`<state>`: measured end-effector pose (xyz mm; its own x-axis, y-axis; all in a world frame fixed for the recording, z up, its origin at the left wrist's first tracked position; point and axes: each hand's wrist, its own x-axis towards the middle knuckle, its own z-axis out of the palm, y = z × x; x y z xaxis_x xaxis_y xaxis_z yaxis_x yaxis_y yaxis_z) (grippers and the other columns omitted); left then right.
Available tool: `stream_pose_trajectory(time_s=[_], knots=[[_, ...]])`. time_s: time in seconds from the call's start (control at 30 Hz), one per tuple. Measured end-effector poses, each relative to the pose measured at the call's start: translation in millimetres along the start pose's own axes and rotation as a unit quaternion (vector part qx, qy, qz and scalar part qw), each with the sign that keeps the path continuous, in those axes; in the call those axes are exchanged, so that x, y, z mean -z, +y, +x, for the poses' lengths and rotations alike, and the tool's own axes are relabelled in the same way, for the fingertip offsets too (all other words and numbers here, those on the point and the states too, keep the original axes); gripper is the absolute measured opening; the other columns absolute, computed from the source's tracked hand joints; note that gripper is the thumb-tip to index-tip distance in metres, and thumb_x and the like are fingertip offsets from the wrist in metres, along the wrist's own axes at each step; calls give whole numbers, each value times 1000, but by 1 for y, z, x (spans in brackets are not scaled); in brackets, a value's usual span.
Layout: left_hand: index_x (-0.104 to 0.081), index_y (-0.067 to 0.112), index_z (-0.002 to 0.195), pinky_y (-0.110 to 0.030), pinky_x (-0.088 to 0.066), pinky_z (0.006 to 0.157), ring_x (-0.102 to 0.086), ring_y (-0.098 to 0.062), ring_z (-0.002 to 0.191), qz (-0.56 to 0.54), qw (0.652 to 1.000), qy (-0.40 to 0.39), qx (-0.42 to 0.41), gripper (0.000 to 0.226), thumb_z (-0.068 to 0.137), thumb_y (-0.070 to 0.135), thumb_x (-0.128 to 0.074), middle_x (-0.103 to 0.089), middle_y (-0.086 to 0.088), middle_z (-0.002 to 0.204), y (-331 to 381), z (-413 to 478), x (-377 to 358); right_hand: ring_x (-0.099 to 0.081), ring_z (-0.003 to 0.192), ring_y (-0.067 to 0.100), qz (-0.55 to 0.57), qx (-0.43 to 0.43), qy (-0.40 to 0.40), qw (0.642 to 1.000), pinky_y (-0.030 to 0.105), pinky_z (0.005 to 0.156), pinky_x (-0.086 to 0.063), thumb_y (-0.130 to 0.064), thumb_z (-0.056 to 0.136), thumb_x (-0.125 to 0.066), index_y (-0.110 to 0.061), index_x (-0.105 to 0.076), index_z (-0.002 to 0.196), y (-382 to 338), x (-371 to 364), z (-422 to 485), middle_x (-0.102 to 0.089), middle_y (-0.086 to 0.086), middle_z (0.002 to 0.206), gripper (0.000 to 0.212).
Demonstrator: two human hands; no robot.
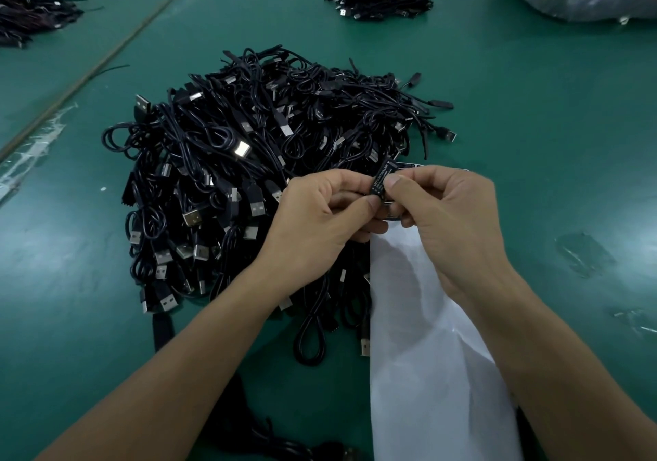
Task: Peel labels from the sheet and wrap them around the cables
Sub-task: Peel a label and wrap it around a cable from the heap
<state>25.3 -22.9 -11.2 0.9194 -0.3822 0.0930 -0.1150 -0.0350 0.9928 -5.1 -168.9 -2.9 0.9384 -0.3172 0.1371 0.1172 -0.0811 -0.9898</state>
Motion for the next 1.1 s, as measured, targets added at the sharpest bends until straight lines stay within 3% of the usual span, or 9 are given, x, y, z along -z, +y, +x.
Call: stream_pose_trajectory(time_s=[1.1], knots=[[-69,14,100,-20,-57,62,-75,-12,71,-7,1000,-10,-6,13,94,4,-65,-78,1,80,0,0,-1,-60,50,-2,3,-2,24,1000,10,51,-45,-5,86,-71,-12,-71,74,2,-3,-1,-66,-11,53,15]])
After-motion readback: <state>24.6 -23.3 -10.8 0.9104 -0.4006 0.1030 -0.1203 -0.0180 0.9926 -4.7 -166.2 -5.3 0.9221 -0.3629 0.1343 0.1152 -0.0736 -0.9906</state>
